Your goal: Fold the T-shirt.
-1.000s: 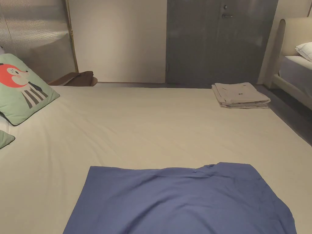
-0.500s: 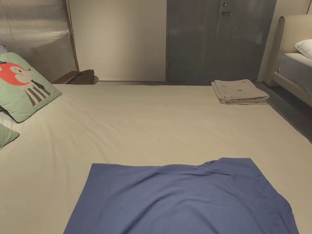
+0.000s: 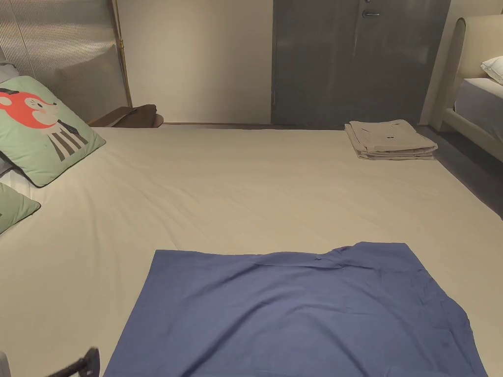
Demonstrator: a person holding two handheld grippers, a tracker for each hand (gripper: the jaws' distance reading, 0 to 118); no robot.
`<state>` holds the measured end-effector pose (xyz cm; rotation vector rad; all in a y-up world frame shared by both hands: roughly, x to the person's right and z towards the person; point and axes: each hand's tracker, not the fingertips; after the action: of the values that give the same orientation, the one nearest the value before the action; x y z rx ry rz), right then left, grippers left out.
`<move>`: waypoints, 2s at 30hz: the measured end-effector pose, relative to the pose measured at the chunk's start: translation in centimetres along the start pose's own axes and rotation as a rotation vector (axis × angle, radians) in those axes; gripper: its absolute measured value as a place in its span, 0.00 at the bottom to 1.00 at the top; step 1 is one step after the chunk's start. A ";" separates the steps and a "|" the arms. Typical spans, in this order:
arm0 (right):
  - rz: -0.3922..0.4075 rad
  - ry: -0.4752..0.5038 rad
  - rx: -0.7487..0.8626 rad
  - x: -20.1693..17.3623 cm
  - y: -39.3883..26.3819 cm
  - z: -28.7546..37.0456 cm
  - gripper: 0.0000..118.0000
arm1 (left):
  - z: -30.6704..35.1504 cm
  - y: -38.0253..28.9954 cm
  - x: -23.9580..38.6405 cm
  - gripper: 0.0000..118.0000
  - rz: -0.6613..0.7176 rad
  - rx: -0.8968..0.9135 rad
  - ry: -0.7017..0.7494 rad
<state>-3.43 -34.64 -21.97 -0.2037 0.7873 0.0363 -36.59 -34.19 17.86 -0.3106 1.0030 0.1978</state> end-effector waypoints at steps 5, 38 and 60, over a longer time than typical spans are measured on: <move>-0.021 0.045 0.077 -1.8 0.8 -0.2 0.15 | 1.3 1.1 1.8 0.12 -0.016 0.143 -0.003; -0.014 0.063 -0.166 -2.6 -5.5 -1.8 0.00 | -5.5 -10.7 -3.6 0.53 -0.016 -0.562 -0.145; 0.047 0.033 -0.622 4.2 -12.2 -3.4 0.56 | -4.9 -8.8 -2.8 0.05 0.051 -0.525 -0.186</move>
<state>-1.56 -47.45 -25.21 -0.7759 0.7955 0.3253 -39.28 -44.21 19.24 -0.7313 0.7626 0.5295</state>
